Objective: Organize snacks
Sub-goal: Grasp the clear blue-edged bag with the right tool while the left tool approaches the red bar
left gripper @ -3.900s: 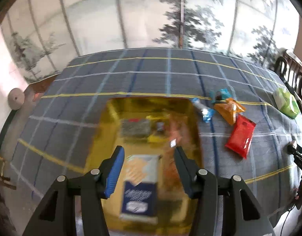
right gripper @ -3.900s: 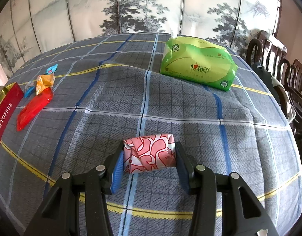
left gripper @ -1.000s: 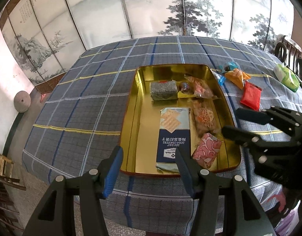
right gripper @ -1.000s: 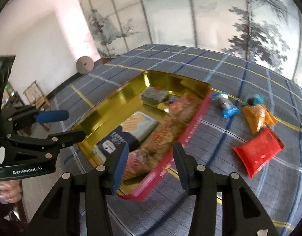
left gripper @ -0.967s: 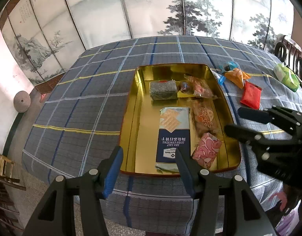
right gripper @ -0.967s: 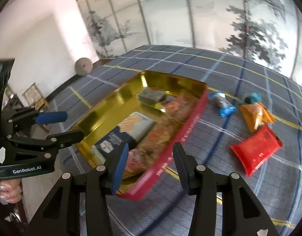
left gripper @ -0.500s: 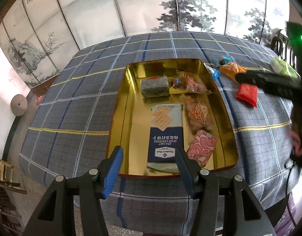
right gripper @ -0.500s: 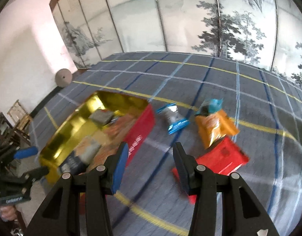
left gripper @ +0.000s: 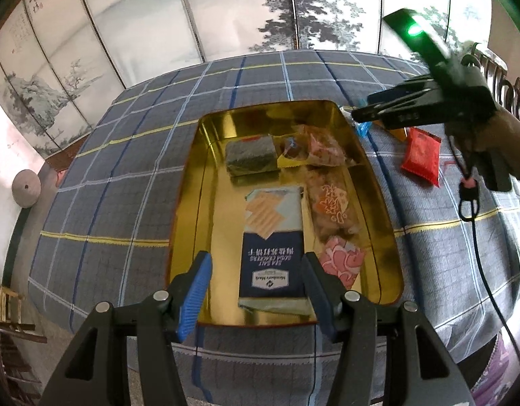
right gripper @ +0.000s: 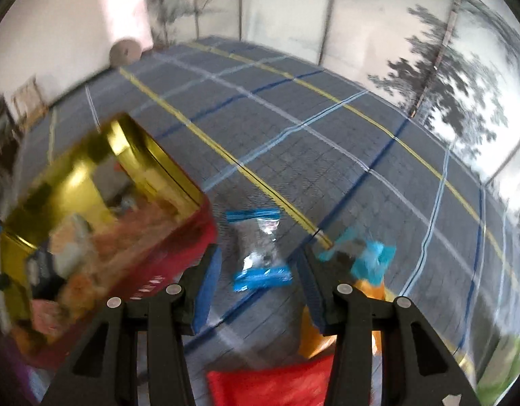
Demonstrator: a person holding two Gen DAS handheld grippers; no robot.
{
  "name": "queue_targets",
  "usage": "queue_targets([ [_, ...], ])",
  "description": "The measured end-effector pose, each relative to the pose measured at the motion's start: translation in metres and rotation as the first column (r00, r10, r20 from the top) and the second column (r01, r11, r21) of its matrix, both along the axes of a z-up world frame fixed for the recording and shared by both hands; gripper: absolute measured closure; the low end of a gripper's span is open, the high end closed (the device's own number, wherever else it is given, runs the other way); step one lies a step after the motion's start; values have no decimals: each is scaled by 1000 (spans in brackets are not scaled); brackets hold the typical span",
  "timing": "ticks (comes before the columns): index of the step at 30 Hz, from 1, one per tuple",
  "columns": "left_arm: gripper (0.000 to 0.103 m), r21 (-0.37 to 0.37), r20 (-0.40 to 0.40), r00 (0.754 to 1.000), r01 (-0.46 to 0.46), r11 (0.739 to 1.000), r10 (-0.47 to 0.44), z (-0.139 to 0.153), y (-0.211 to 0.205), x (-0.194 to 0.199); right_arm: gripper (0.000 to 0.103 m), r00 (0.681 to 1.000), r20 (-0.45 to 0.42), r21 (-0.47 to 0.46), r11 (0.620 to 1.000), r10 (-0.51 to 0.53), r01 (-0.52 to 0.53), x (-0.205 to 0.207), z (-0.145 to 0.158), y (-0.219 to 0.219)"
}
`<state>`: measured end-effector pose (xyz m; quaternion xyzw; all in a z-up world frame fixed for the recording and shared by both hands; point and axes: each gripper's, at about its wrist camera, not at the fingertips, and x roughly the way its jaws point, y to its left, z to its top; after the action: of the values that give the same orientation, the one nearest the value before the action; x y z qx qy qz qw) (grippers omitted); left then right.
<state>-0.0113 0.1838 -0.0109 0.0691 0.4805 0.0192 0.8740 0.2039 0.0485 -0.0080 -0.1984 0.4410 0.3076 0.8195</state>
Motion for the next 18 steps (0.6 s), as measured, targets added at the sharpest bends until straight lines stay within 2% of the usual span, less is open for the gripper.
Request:
queue_targets([
  [5, 47, -1, -15, 1000, 11, 1000, -11, -4, -3, 7, 61, 996, -40, -84, 993, 77, -80, 16, -20, 16],
  [6, 47, 2, -19, 1000, 11, 1000, -11, -5, -4, 8, 69, 994, -61, -82, 993, 86, -91, 19, -23, 17],
  [7, 47, 4, -27, 1000, 10, 1000, -10, -8, -4, 10, 78, 992, -81, -41, 994, 99, -102, 21, -23, 17],
  [8, 47, 3, -33, 999, 9, 1000, -9, -9, -4, 11, 79, 989, -107, -22, 994, 106, -109, 23, -24, 17],
  [11, 47, 5, -61, 998, -3, 1000, 3, -14, -3, 17, 82, 989, -99, -55, 992, 111, -117, 15, -24, 20],
  [13, 47, 3, -62, 998, -12, 1000, 13, -12, -2, 17, 82, 995, -56, -69, 994, 80, -84, 2, -18, 10],
  [15, 47, 2, -45, 999, -20, 1000, 20, -6, -1, 15, 82, 999, -35, 30, 999, 28, -27, -20, -3, -18],
  [18, 47, -5, -24, 1000, -20, 1000, 20, 2, -2, 11, 82, 989, 7, 165, 976, -146, 143, -66, 14, -82],
])
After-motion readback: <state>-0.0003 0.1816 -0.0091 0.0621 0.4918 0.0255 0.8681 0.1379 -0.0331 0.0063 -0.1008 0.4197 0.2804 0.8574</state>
